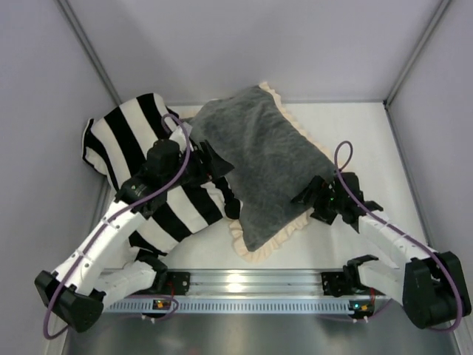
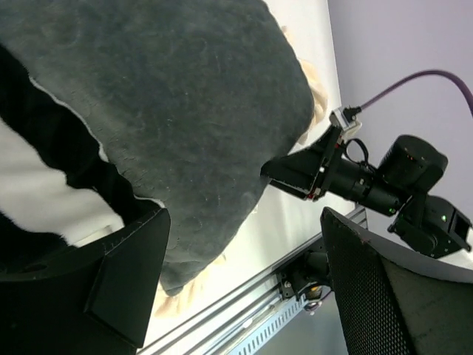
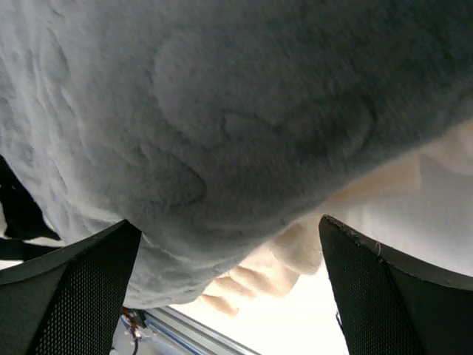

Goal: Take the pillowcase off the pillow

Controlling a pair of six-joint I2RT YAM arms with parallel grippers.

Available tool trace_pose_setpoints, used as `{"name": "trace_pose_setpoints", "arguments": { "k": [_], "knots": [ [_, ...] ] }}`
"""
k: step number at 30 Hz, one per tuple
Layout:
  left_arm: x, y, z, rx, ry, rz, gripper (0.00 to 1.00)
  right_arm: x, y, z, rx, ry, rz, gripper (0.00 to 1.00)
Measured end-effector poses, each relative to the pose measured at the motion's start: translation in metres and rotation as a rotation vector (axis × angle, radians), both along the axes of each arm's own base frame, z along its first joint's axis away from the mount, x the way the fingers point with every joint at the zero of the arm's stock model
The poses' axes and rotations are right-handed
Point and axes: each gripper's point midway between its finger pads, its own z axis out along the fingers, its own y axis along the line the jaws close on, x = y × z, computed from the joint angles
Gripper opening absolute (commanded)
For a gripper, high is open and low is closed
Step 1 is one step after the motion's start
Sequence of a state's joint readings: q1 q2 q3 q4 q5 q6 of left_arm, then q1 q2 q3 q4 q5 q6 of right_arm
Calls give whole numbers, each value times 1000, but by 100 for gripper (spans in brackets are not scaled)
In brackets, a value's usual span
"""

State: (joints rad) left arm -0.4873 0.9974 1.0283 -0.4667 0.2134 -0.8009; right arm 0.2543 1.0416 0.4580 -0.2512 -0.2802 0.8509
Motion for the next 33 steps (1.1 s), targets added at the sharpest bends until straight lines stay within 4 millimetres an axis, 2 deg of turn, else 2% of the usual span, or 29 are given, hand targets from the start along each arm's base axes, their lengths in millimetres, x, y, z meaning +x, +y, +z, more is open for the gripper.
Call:
{"name": "trace_pose_setpoints", "arguments": {
  "k": [3, 8, 9, 11, 12, 13, 14, 15, 20, 23, 25, 27, 30, 31, 33],
  "knots": [
    [-1, -13, 1, 40, -26, -27, 86, 11, 5, 2, 45, -20, -11, 100],
    [6, -21, -37, 166, 33, -15, 87, 32, 8, 2, 128, -66, -39, 99],
    [7, -22, -44, 187, 46, -13, 87, 37, 8, 2, 145, -84, -48, 97],
    [10, -24, -60, 236, 72, -6, 87, 44, 7, 1, 175, -110, -68, 77],
    [11, -25, -65, 250, 80, -4, 87, 47, 6, -1, 187, -117, -80, 62],
    [12, -25, -70, 268, 90, -1, 87, 51, 5, 0, 198, -128, -88, 29],
    [12, -27, -73, 279, 97, -2, 86, 56, 4, 0, 206, -137, -94, 11],
    [12, -28, -76, 291, 102, -1, 86, 60, 4, 1, 221, -144, -105, 0],
    [14, -36, -78, 318, 97, -5, 86, 74, -3, 8, 261, -167, -135, 0],
    [14, -39, -75, 324, 86, -7, 86, 84, -18, 25, 254, -200, -172, 0],
    [14, -40, -73, 326, 77, -6, 86, 94, -39, 54, 213, -263, -210, 0],
    [15, -41, -72, 330, 70, -3, 86, 106, -62, 98, 144, -353, -245, 0],
    [15, -40, -72, 342, 60, 1, 85, 120, -94, 191, 11, -526, -271, 0],
    [15, -40, -72, 347, 55, -3, 85, 123, -99, 221, -25, -587, -267, 0],
    [13, -43, -70, 357, 39, -13, 84, 123, -103, 296, -99, -739, -234, 0]
  ]
}}
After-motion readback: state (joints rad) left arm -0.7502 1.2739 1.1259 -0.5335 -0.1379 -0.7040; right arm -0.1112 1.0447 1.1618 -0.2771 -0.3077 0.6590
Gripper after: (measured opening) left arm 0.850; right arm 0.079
